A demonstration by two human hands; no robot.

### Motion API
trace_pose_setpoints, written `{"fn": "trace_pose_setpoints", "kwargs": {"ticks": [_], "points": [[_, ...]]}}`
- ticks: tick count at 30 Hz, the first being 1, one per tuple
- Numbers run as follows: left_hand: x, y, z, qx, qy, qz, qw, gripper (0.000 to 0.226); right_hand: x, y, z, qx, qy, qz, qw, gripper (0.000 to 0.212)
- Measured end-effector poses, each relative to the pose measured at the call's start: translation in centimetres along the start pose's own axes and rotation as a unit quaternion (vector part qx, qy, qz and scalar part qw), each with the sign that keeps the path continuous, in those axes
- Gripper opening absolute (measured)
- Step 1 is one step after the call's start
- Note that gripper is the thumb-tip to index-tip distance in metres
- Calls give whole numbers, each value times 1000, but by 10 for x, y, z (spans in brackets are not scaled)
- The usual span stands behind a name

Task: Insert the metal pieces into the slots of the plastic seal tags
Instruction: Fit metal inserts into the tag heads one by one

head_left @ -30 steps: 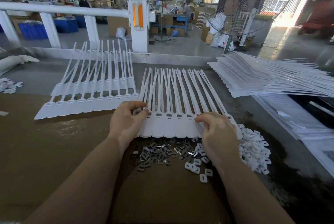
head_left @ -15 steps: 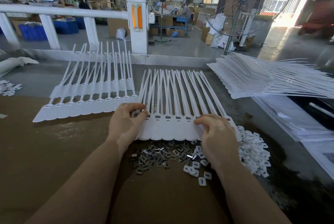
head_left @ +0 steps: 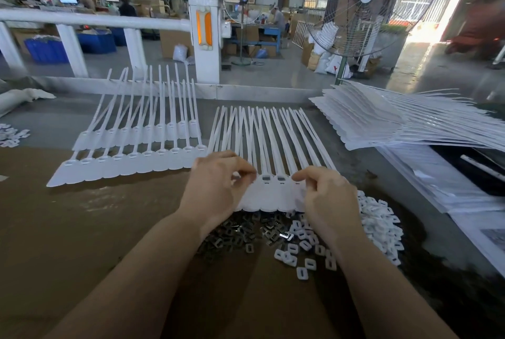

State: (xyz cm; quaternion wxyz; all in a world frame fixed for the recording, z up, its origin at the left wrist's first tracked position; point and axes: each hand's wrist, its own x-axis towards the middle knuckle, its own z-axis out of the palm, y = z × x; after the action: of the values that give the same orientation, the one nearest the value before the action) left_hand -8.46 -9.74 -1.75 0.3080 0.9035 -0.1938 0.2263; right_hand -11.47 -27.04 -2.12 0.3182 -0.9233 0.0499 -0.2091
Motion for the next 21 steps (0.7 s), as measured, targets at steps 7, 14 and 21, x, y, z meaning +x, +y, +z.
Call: {"fn": "trace_pose_setpoints", "kwargs": {"ticks": [7,14,21], "points": [[-5,22,5,-50,-203,98,973,10,13,-7,-4,-5,-13,-13,1000,31],[-7,33,17,-1,-234,125,964,20,11,1,7,110,63,-43,991,26],[-7,37,26,30,-261,138,955,25,7,10,11,126,60,-61,988,25]]}}
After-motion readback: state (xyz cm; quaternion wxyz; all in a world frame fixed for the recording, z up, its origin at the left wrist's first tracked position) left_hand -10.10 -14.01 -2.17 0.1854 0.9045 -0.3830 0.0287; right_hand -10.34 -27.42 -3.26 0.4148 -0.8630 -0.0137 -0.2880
